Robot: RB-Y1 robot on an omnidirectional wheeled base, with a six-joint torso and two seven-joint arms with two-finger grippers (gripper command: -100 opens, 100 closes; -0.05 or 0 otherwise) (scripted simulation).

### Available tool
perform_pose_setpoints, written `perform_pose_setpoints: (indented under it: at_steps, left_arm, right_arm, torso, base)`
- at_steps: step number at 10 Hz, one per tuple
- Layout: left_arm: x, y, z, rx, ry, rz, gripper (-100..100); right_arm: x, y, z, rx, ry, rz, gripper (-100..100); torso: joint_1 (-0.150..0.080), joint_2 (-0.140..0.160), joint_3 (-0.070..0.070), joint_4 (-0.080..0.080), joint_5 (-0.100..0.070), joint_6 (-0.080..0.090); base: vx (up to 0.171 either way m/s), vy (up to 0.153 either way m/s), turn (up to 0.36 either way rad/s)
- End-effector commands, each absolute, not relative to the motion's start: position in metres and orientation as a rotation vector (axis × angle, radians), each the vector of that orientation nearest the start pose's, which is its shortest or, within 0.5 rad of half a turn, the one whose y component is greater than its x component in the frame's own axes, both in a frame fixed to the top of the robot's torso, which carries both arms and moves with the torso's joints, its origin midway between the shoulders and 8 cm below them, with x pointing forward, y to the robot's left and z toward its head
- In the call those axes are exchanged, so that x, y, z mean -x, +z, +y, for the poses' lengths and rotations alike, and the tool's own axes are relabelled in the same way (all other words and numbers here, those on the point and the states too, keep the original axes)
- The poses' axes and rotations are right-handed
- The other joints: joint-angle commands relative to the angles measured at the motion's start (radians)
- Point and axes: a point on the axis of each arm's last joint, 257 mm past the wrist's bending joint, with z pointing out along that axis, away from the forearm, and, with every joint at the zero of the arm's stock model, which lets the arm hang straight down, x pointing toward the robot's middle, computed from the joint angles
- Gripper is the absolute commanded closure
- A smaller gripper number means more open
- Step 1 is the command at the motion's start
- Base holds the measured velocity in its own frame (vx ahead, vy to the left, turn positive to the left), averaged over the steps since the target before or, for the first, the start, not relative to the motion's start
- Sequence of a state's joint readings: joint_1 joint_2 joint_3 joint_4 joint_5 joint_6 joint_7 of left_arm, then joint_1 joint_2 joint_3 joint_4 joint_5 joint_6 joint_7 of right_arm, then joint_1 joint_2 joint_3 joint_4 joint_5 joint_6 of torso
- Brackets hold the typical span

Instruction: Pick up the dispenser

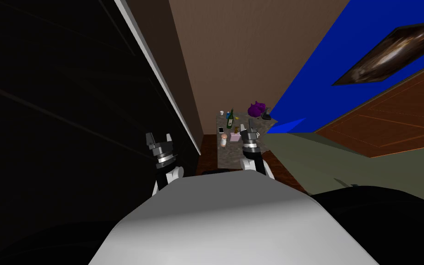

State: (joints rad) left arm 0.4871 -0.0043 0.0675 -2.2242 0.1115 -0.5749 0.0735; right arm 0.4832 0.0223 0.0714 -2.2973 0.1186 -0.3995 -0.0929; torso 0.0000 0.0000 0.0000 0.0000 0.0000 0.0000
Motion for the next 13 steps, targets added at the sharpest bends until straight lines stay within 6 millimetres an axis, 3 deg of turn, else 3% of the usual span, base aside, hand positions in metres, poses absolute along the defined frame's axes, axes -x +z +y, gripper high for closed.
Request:
perform_pose_setpoints:
  at_steps: [1,8,10,11,13]
  left_arm:
    - [-0.335,0.019,0.316,0.720,-1.379,0.485,0]
    - [-0.335,0.019,0.316,0.720,-1.379,0.486,0]
    - [-0.335,0.019,0.316,0.720,-1.379,0.486,0]
    - [-0.335,0.019,0.316,0.720,-1.379,0.486,0]
    - [-0.335,0.019,0.316,0.720,-1.379,0.486,0]
  right_arm:
    - [-0.364,0.014,-0.241,-0.680,1.365,0.719,-100]
    - [-0.371,-0.026,-0.212,-0.538,1.313,0.949,-100]
    - [-0.373,-0.051,-0.203,-0.488,1.284,1.049,-100]
    - [-0.373,-0.052,-0.203,-0.481,1.282,1.056,-100]
    - [-0.373,-0.083,-0.197,-0.432,1.246,1.164,-100]
  torso:
    - [0.000,0.000,0.000,0.000,0.000,0.000]
    - [-0.007,0.006,0.004,0.001,-0.002,0.000]
    - [-0.005,0.003,0.002,0.001,-0.001,0.000]
    - [-0.007,0.003,0.002,0.001,-0.002,0.000]
    - [-0.006,0.004,0.002,0.001,-0.001,0.000]
  base:
    - [-0.015,-0.019,0.016]
    - [-0.067,-0.077,0.056]
    - [-0.046,-0.080,0.094]
    - [-0.046,-0.078,0.040]
    - [-0.070,-0.081,0.101]
